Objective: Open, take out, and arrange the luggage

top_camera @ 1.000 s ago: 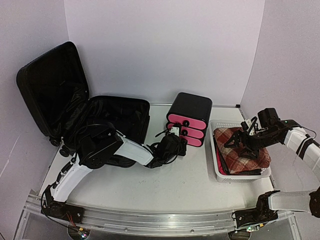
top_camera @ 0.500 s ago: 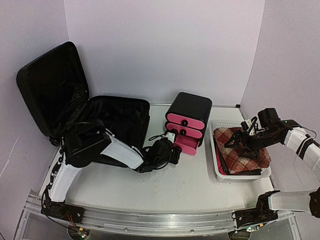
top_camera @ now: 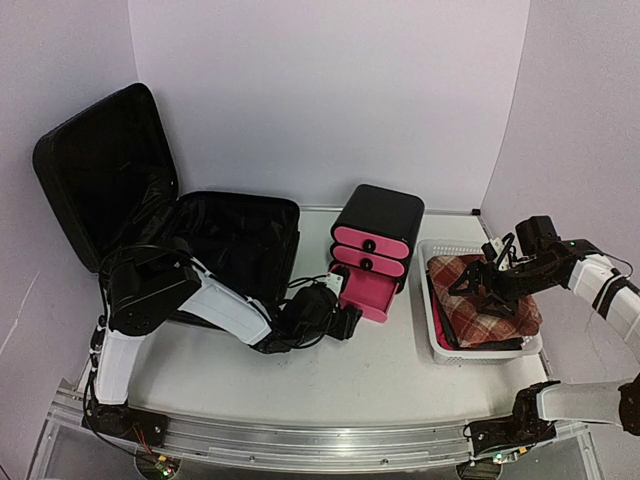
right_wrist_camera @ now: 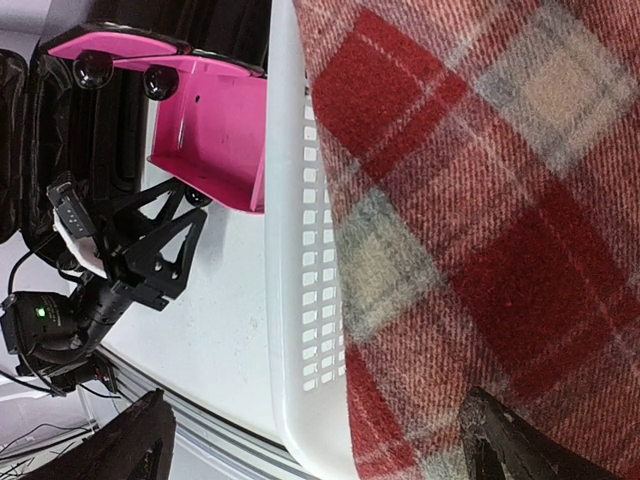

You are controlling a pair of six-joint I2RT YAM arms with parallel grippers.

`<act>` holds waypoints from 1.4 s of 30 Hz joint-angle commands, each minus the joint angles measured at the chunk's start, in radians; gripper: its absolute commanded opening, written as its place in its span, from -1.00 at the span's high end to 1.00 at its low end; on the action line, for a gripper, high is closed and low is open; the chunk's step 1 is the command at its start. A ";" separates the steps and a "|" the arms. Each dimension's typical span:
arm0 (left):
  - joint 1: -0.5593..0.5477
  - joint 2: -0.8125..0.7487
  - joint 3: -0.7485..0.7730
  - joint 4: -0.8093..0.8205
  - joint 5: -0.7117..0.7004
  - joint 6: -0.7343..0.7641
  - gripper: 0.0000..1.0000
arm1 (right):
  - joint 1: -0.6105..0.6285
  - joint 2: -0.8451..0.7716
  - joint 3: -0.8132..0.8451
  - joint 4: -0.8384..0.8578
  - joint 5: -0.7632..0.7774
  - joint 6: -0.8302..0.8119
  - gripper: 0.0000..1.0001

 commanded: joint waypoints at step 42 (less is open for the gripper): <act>0.715 -0.272 0.536 -1.813 0.529 0.023 -0.76 | 0.003 0.306 0.301 0.193 0.405 -0.459 -0.96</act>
